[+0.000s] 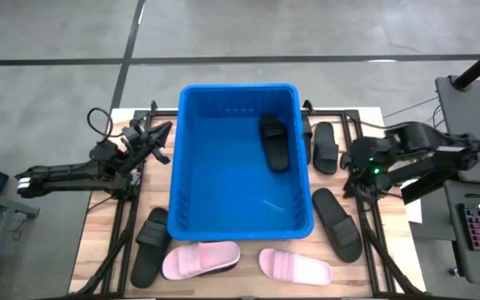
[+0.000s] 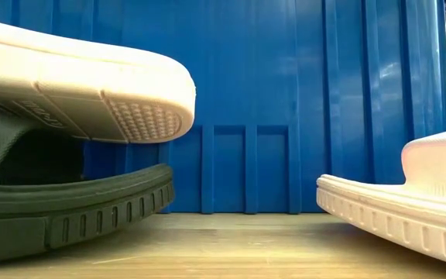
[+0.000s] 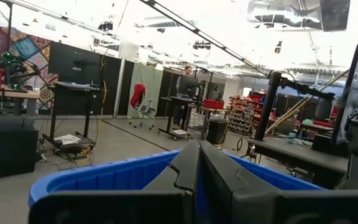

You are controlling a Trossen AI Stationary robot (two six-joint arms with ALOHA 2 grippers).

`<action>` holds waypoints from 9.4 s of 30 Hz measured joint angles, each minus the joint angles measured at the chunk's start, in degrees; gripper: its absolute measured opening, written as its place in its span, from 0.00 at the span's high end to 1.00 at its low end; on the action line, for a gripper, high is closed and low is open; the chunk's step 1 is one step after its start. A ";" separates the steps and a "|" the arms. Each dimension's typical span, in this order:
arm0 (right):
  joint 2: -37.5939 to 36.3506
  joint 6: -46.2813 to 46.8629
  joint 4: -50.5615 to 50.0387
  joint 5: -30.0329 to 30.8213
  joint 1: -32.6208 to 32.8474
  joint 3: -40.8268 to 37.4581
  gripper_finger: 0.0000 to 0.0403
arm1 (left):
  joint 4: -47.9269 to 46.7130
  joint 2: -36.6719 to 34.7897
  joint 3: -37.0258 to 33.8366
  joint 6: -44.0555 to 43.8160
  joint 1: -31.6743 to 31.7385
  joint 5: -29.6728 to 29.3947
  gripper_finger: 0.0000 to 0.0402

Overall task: Pick and place slides into bin
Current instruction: Put the black slides into the blue organizer bin

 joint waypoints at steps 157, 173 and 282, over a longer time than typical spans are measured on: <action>27.35 -33.74 51.35 43.34 -5.22 19.76 0.97 | 23.82 35.17 17.46 -12.46 0.04 13.90 0.57; 27.35 -35.49 52.42 40.59 -5.51 19.69 0.97 | 24.06 40.82 21.96 -12.50 0.66 18.09 0.57; 43.03 -99.26 25.65 36.31 -4.21 43.12 0.66 | -1.01 36.66 24.55 -62.07 9.35 51.23 0.94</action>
